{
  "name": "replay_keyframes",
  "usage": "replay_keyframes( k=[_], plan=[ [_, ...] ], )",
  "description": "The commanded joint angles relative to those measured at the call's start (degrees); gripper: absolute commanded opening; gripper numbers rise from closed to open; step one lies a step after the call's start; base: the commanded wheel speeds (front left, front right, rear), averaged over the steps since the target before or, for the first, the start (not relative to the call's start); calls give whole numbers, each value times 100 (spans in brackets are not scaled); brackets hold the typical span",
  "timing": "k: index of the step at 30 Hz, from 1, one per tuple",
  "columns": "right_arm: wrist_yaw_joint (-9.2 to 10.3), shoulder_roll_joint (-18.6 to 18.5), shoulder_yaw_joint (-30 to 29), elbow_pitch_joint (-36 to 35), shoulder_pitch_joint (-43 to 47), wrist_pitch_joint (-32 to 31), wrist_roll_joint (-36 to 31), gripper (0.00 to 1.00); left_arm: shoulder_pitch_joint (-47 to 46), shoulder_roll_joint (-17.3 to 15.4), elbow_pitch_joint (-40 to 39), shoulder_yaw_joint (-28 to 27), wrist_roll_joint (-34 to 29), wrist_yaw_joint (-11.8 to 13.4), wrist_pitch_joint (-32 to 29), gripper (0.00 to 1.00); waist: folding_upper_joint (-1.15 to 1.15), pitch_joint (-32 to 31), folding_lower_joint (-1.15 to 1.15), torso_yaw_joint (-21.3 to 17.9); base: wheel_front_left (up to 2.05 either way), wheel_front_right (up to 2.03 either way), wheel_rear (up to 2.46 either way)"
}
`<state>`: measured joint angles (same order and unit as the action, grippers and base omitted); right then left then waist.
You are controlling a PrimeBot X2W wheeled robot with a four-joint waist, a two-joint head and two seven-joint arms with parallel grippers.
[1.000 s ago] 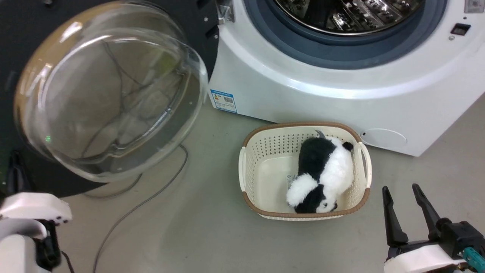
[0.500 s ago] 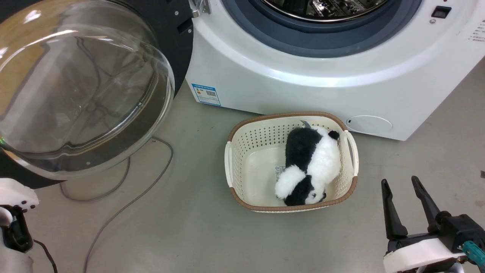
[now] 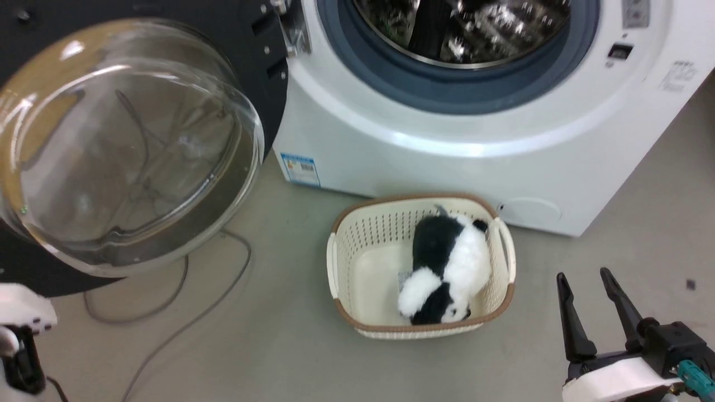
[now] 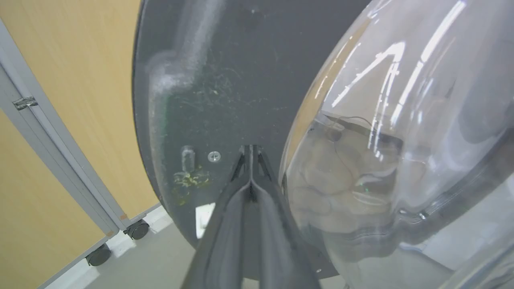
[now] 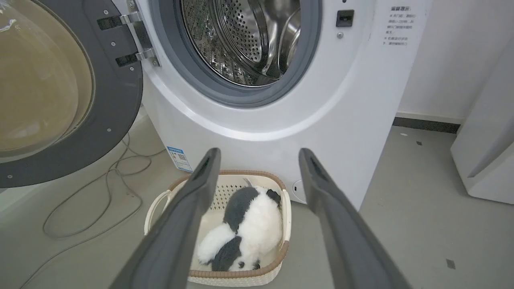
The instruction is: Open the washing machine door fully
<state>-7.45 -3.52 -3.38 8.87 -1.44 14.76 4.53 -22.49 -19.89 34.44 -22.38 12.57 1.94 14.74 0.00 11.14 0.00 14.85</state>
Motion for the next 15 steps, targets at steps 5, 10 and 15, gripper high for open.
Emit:
replay_keyframes(
  k=[5, 10, 15],
  plan=[
    [-3, 46, -37, 1, 248, 24, 25, 100, 602, 237, -646, -88, -192, -96, 26, 0, 0, -505, 0, -66, 0, 0, 0],
    [-3, 59, -103, -34, 406, 24, 35, 100, 1138, 555, -1391, 52, -383, -262, 26, 0, 0, -783, 0, -115, 0, 0, 0],
    [-3, 62, -110, -57, 533, 24, 106, 100, 1633, 837, -2040, 218, -526, -402, 26, 100, 0, -990, 0, -178, 0, 0, 0]
  ],
)
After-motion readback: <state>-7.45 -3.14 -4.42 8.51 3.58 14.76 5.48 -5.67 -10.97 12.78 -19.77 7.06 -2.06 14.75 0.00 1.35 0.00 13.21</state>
